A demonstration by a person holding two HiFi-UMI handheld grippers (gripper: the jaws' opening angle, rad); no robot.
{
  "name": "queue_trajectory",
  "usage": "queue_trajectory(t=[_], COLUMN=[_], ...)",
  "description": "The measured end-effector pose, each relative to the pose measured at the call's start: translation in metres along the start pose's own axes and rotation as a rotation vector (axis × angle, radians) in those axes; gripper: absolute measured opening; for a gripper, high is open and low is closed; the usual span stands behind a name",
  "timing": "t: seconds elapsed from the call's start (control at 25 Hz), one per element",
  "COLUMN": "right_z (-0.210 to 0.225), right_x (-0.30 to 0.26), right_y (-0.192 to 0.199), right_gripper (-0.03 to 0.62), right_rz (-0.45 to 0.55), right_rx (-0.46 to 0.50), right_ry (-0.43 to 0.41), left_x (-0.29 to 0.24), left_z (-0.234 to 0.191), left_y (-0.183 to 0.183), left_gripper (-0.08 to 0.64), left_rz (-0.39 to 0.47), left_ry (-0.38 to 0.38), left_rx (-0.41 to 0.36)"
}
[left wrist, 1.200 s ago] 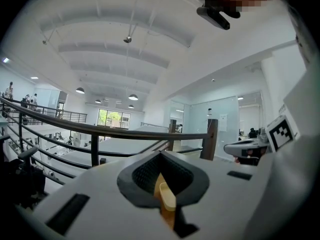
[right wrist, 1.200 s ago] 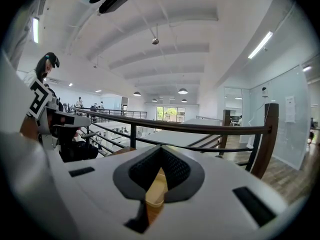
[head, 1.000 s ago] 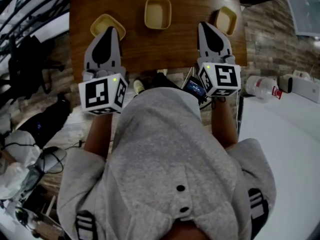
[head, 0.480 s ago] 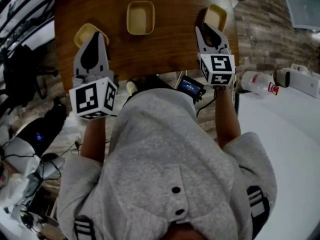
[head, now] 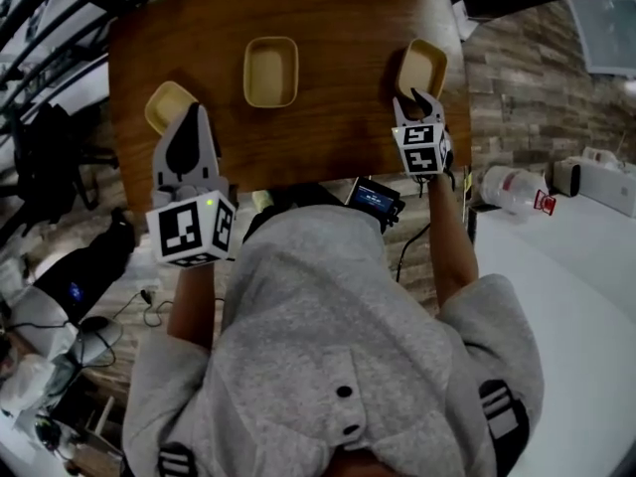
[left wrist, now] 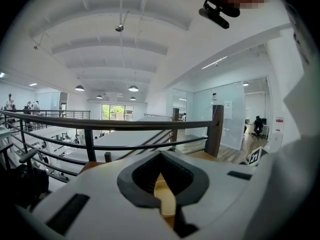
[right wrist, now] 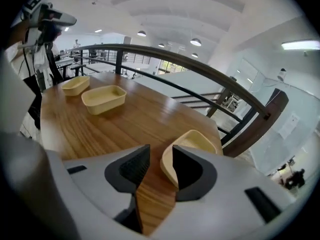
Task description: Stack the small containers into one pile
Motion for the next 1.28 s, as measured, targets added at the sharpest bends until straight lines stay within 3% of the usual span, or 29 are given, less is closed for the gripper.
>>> queue_trajectory(t=[0.24,0.56,0.84,1.28], right_z=[0.016,0.024,0.025,0.015], right_x=[-0.031,-0.058,-0.071,-0.056], right_y=[0.023,0.035,0.027,0.013], right_gripper=[0.146,0.095,0.037,0.031], right_rz=[-0.12,-0.191,-0.208,-0.181], right_rx=[0.076,0.157,0.252,0.334], right_ry=[-0.014,-0.024,-0.021,0.007], left_x=[-0.003,-0.016,-0.016,-0.002], left_z=[0.008,0.013,0.016,0.006], left_y=[-0.002,0.001,-0.004,-0.003], left_gripper=[0.011,0.011,0.011,0.011], left_rz=[-0.03,-0.056,-0.045,-0.026], left_ry=[-0.028,-0.047,-0.06,-0.061], left_rx=[-0.004,-0.004,-0.007,0.005])
Point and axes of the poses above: the fingertips, and each gripper's own axes: x backward along the fingers, z to its right, y out of its underside, the point moved 10 cm from there along x, backward along the fingers, and after that the axes turned 8 degrees about -z, right-handed, at the moved point
